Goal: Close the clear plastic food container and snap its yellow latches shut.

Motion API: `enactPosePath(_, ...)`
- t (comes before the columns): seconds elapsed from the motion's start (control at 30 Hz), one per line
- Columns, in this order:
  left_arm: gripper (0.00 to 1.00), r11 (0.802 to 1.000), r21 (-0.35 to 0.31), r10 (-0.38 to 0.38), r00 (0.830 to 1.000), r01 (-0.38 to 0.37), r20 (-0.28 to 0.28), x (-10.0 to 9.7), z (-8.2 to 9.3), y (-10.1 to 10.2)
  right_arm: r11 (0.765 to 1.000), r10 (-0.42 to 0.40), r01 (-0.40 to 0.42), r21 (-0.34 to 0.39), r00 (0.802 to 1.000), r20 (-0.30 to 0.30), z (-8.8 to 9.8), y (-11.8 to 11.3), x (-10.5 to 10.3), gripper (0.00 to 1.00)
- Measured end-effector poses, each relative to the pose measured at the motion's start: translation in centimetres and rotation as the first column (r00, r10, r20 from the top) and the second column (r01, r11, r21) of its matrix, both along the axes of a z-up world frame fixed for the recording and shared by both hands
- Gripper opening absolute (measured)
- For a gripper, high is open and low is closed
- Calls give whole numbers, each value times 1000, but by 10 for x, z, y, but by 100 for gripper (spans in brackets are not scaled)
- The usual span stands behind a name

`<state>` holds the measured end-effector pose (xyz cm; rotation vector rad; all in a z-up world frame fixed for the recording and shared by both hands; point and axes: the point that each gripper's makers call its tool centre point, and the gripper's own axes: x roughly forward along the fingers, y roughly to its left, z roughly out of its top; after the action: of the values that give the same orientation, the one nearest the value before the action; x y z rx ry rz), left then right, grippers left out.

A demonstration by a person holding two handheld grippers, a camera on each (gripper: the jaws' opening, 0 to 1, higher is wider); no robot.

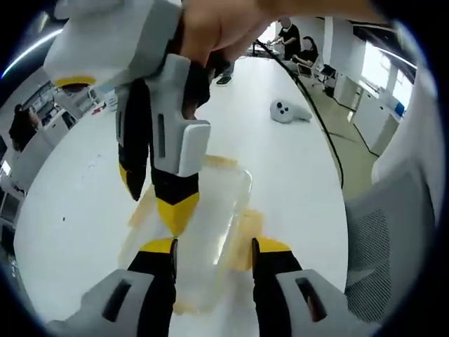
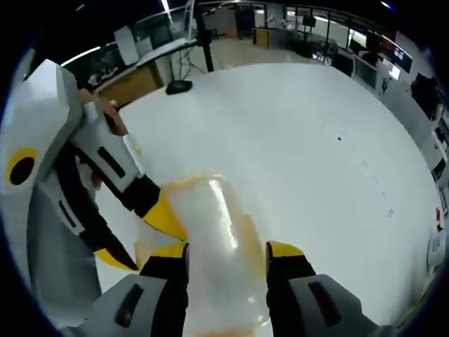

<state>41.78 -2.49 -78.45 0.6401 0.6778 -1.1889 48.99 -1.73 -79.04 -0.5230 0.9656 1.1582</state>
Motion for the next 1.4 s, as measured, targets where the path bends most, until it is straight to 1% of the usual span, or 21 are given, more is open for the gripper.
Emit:
enactPosePath(0.1, 44, 1000, 2, -3, 1000, 3, 19, 0, -1, -1, 1000, 25, -25, -5, 1000, -13, 0, 1, -2, 41)
enactPosePath(0.17, 43, 1000, 6, -1, 1000, 0, 25, 1, -1, -1, 999, 33, -33, -6, 999, -34, -1, 2, -2, 40)
enactPosePath(0.33, 39, 999, 26, 21, 998, -22, 61, 4, -1, -1, 998, 56, -57, -17, 997, -59, -2, 3, -3, 40)
enactPosePath(0.43, 40, 999, 18, 28, 997, -29, 74, 4, -2, -1, 998, 66, -68, -19, 995, -75, -2, 3, -4, 40)
enactPosePath(0.5, 40, 999, 12, 30, 996, -32, 85, 4, -3, -1, 995, 94, -97, -26, 993, -73, -3, 3, -4, 40)
enactPosePath(0.6, 40, 999, 16, 30, 994, -32, 102, 4, -4, -1, 993, 104, -108, -39, 991, -89, -3, 4, -4, 40)
enactPosePath(0.77, 40, 998, 56, 24, 992, -31, 126, 4, -5, -2, 987, 128, -138, -82, 985, -111, -5, 6, -4, 38)
enactPosePath(0.87, 39, 996, 83, 9, 987, -22, 160, 4, -7, -1, 986, 127, -139, -94, 984, -123, -6, 5, -5, 37)
enactPosePath(0.9, 38, 996, 78, 22, 988, -35, 156, 4, -7, -1, 986, 126, -138, -92, 984, -127, -6, 4, -4, 37)
enactPosePath(1.03, 37, 996, 82, 21, 987, -34, 160, 5, -8, 0, 987, 121, -134, -83, 982, -143, -7, 4, -5, 36)
enactPosePath(1.07, 37, 996, 81, 23, 985, -37, 169, 5, -8, 0, 987, 60, -85, -134, 981, -184, -9, -5, -9, 35)
enactPosePath(1.1, 36, 995, 92, 23, 984, -40, 176, 3, -8, 0, 988, 105, -122, -93, 980, -168, -8, 4, -7, 35)
enactPosePath(1.13, 36, 994, 98, 26, 982, -45, 187, 3, -9, 0, 988, 114, -130, -85, 979, -168, -8, 6, -7, 35)
enactPosePath(1.17, 34, 993, 98, 42, 971, -67, 237, 8, -9, -2, 987, 121, -137, -85, 978, -171, -9, 5, -7, 35)
enactPosePath(1.2, 34, 989, 119, 58, 969, -88, 238, 2, -15, -2, 987, 119, -135, -87, 978, -171, -9, 5, -8, 35)
enactPosePath(1.23, 34, 986, 153, 23, 964, -66, 265, 5, -14, -2, 987, 120, -136, -85, 978, -169, -9, 5, -9, 35)
enactPosePath(1.3, 34, 988, 129, 46, 969, -80, 243, 7, -12, 0, 989, 116, -129, -77, 980, -163, -9, 5, -8, 35)
enactPosePath(1.33, 34, 990, 122, 37, 969, -69, 245, 8, -10, 4, 990, 114, -126, -67, 981, -157, -9, 4, -8, 35)
enactPosePath(1.4, 35, 991, 119, 25, 967, -57, 253, 7, -10, 3, 991, 113, -123, -58, 982, -153, -9, 4, -8, 35)
